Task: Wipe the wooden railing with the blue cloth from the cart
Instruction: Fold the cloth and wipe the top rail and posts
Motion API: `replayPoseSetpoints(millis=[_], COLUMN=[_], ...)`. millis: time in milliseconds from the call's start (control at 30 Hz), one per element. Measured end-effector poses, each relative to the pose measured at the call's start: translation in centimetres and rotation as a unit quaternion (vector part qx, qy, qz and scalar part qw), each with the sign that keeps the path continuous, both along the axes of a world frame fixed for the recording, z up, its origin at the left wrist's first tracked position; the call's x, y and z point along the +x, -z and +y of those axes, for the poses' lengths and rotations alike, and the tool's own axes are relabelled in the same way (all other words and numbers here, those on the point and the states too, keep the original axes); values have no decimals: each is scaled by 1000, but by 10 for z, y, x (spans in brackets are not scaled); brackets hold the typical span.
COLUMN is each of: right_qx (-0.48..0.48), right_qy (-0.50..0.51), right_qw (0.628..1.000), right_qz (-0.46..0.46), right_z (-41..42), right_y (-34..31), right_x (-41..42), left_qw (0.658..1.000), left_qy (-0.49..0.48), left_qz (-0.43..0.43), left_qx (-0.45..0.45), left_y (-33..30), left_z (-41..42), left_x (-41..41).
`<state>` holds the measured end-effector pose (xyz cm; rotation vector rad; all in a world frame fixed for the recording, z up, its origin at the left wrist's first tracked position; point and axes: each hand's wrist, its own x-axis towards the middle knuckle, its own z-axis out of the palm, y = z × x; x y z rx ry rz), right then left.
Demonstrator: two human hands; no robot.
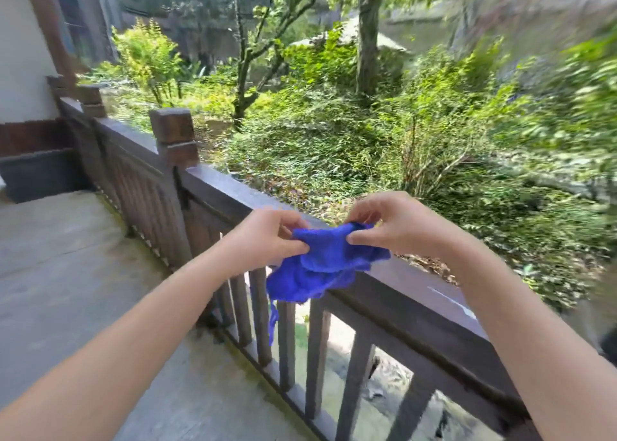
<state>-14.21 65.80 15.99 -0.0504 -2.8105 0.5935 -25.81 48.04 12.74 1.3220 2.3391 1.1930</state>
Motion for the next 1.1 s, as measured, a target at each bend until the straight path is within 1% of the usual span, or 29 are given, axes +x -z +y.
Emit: replayPoseSetpoints(millis=[100, 200, 267, 400, 600, 667, 733, 800, 900, 967, 1033, 1067, 1100], right_qx=[-20, -23, -16, -23, -21, 0, 41, 69, 82, 67, -1, -29, -32], right_qy=[53, 118, 164, 261, 380, 413, 443, 484, 536, 550, 558, 568, 580], right_qw=[998, 992, 986, 965, 925, 910, 894, 870, 833, 818, 813, 806, 801], right_qz=[28, 34, 35, 19, -16, -31, -50, -70, -106, -156, -168, -165, -146], right_z=[28, 53, 69, 94, 116, 120, 123, 121, 110, 101, 94, 90, 89], right_y=[4, 9, 16, 38, 49, 50, 53, 60, 88, 112, 134, 141, 147], right_x=[26, 51, 66, 88, 100, 105, 111, 118, 121, 119, 120, 121, 121], left_qw=[998, 994, 988, 971, 944, 933, 921, 909, 883, 872, 880, 894, 908], left_qy=[41, 85, 126, 213, 307, 336, 364, 389, 426, 441, 431, 413, 386], left_qz=[38, 62, 85, 102, 106, 116, 130, 143, 184, 186, 155, 130, 118], left_qx=[12, 15, 10, -24, -56, -61, -55, -49, -74, -107, -122, -120, -111], left_y=[0, 5, 9, 22, 32, 33, 37, 42, 60, 77, 95, 103, 110], left_z=[40, 80, 109, 165, 232, 250, 264, 276, 285, 281, 271, 266, 263], left_x=[12, 20, 22, 26, 24, 29, 39, 52, 72, 78, 82, 85, 88])
